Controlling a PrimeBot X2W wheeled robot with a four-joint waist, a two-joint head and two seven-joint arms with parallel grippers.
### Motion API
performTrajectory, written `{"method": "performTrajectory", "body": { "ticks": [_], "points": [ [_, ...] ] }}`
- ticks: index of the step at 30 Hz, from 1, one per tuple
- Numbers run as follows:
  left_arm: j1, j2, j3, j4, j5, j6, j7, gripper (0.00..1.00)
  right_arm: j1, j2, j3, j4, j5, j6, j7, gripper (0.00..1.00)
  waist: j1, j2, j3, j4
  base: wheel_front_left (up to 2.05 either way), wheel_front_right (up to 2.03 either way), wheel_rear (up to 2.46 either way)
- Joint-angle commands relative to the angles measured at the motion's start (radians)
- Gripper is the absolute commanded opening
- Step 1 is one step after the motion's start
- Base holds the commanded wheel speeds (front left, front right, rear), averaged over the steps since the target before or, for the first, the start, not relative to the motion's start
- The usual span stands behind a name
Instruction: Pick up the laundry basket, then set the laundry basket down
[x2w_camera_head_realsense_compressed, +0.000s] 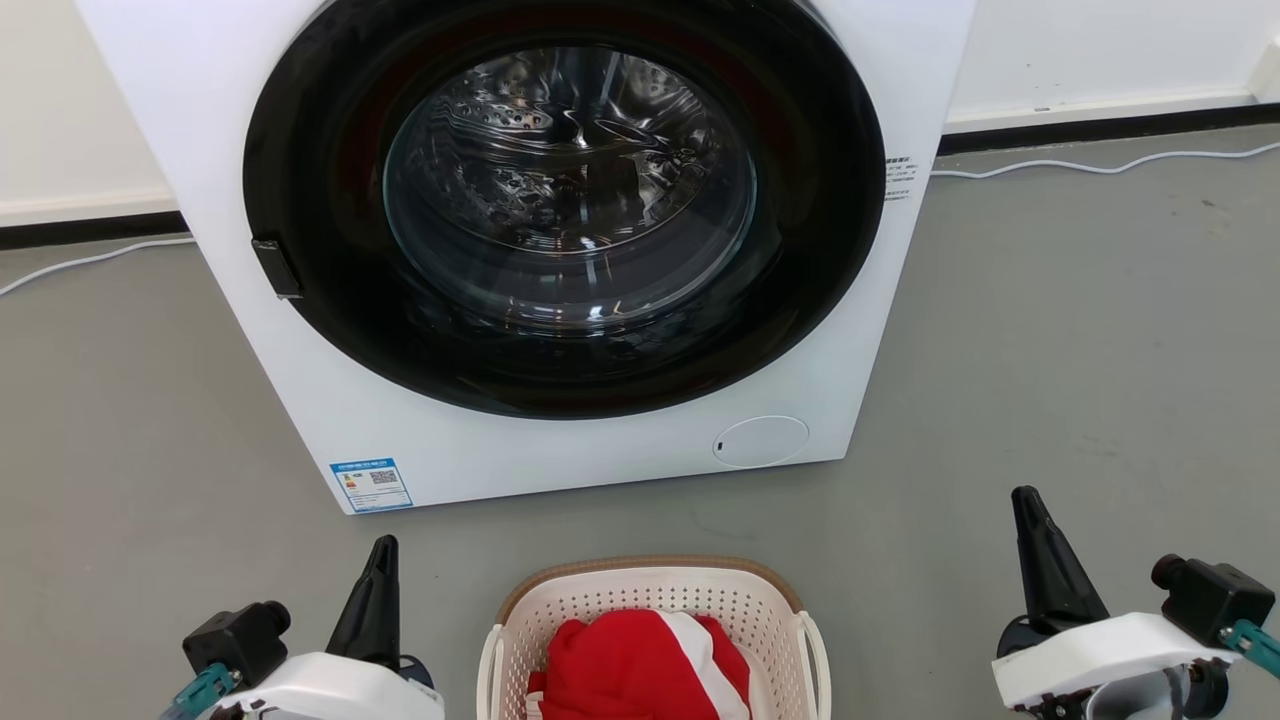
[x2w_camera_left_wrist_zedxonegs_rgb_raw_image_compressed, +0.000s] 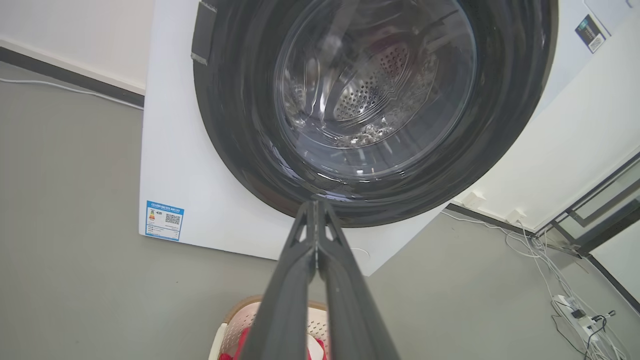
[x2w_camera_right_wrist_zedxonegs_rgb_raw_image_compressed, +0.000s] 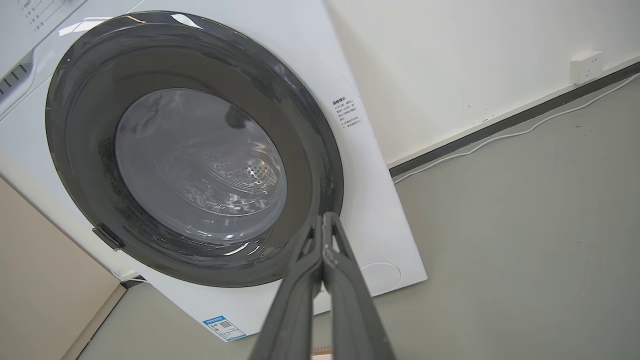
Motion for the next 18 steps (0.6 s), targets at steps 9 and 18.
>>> {"method": "performTrajectory", "body": {
  "ticks": [9, 18],
  "points": [
    [-0.038, 0.006, 0.018, -0.035, -0.108, -0.001, 0.027, 0.0, -0.035, -0.001, -0.024, -0.029, 0.103, 0.003, 0.034, 0.0, -0.0002, -0.0001, 0.001, 0.007, 0.0, 0.0, 0.0],
    [-0.041, 0.007, 0.027, -0.039, -0.199, -0.002, 0.054, 0.0, -0.036, 0.008, -0.037, -0.031, 0.189, 0.004, 0.06, 0.0, -0.0002, -0.0001, 0.001, 0.013, 0.0, 0.0, 0.0]
  ]
}}
